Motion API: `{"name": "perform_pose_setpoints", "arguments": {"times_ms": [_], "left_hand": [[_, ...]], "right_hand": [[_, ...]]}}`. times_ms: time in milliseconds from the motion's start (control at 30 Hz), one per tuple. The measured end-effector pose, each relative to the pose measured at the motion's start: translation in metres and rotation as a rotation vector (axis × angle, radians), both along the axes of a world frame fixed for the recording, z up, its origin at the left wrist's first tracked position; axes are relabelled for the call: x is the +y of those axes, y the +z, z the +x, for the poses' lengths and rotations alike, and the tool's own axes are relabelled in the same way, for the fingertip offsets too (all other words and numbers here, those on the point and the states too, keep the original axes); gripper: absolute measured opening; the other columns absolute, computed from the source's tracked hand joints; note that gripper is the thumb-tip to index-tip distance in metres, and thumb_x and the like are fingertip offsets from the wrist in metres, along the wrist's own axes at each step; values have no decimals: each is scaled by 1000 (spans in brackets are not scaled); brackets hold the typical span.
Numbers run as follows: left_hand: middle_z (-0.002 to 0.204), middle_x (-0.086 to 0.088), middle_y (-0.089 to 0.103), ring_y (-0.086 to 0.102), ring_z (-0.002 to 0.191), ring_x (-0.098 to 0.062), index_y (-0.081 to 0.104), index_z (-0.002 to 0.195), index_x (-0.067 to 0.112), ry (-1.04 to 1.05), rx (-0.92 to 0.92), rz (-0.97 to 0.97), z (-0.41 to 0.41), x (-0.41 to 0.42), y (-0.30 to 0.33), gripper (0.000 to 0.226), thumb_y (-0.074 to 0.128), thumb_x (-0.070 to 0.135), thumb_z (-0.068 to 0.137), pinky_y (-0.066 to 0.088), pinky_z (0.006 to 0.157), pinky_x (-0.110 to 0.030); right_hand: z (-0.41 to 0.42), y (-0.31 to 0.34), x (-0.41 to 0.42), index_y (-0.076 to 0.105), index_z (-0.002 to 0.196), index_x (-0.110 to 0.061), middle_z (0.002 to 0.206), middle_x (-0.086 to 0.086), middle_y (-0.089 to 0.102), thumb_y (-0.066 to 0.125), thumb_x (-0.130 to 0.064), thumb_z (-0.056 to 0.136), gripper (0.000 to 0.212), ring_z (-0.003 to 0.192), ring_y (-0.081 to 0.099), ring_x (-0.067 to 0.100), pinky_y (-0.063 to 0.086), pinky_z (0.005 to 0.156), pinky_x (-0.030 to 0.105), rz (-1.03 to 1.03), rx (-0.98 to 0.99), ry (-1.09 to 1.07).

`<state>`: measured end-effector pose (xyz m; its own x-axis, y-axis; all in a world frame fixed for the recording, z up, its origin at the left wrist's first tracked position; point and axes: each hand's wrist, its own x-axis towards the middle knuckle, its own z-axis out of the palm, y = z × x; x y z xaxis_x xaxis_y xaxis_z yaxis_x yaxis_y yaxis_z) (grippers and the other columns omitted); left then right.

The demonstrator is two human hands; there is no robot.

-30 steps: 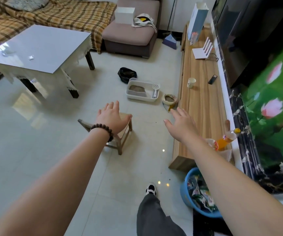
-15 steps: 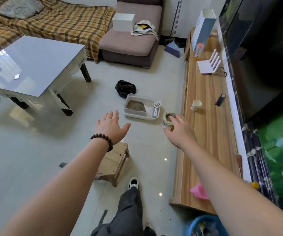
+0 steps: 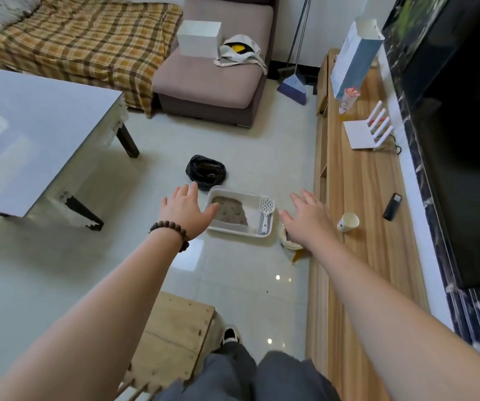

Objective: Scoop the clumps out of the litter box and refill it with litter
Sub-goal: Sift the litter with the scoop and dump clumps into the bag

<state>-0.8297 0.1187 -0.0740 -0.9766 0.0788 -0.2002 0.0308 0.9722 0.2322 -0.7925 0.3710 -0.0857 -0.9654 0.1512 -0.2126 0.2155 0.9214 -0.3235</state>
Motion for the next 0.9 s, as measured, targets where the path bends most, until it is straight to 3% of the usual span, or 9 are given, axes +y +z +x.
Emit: {"name": "perform_pose_setpoints", "arguments": {"times_ms": [600,900], "left_hand": [[158,-5,19,15,146,-21,14,152,15,-1,-42,-23,-251,85,-35,77,37,58,91,14,118,-45],[160,-3,14,8,147,-19,8,153,18,-29,-59,-72,-320,115,-40,77,35,57,92,8,119,-42]], "right_hand": [[-266,-32,66,25,148,-21,159,4,10,35,-46,96,59,147,3,19,7,119,42,-44,-71,-1],[-331,-45,94,26,148,-21,159,4,8,35,-45,96,58,147,2,19,6,119,42,-102,-87,-25]]}}
